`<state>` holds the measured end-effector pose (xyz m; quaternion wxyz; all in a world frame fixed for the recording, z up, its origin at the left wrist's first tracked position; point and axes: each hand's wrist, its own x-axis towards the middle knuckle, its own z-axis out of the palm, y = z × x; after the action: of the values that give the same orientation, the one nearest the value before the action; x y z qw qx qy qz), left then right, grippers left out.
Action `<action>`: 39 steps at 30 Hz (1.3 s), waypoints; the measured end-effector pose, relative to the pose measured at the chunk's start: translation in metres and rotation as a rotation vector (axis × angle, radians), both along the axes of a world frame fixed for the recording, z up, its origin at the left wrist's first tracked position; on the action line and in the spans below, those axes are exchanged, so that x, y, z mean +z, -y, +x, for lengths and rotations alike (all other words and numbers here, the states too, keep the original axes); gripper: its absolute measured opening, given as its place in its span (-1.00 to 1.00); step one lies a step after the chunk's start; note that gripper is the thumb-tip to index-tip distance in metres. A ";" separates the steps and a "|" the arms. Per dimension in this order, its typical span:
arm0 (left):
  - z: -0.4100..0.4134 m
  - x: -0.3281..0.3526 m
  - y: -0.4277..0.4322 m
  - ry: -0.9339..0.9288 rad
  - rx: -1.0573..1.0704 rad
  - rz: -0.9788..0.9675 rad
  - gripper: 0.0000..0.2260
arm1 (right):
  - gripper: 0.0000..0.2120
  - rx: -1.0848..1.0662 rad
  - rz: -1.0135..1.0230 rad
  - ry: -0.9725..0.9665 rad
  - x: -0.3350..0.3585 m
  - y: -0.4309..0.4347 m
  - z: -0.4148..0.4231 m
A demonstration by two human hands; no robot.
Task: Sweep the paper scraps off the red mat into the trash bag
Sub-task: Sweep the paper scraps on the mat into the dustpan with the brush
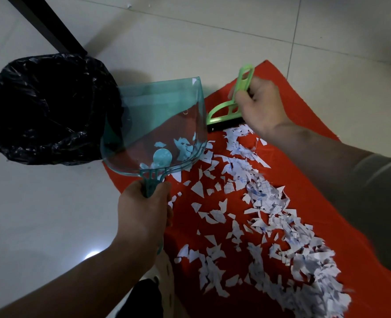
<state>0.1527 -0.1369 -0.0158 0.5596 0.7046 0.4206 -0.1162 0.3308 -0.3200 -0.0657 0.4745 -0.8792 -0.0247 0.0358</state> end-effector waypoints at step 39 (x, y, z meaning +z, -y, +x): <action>-0.006 0.005 0.008 -0.008 -0.027 0.036 -0.88 | -0.81 -0.095 0.053 -0.010 0.002 0.009 -0.037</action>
<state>0.1463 -0.1452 -0.0105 0.5437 0.7196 0.4152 -0.1190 0.2943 -0.3294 -0.0638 0.4989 -0.8663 0.0185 0.0172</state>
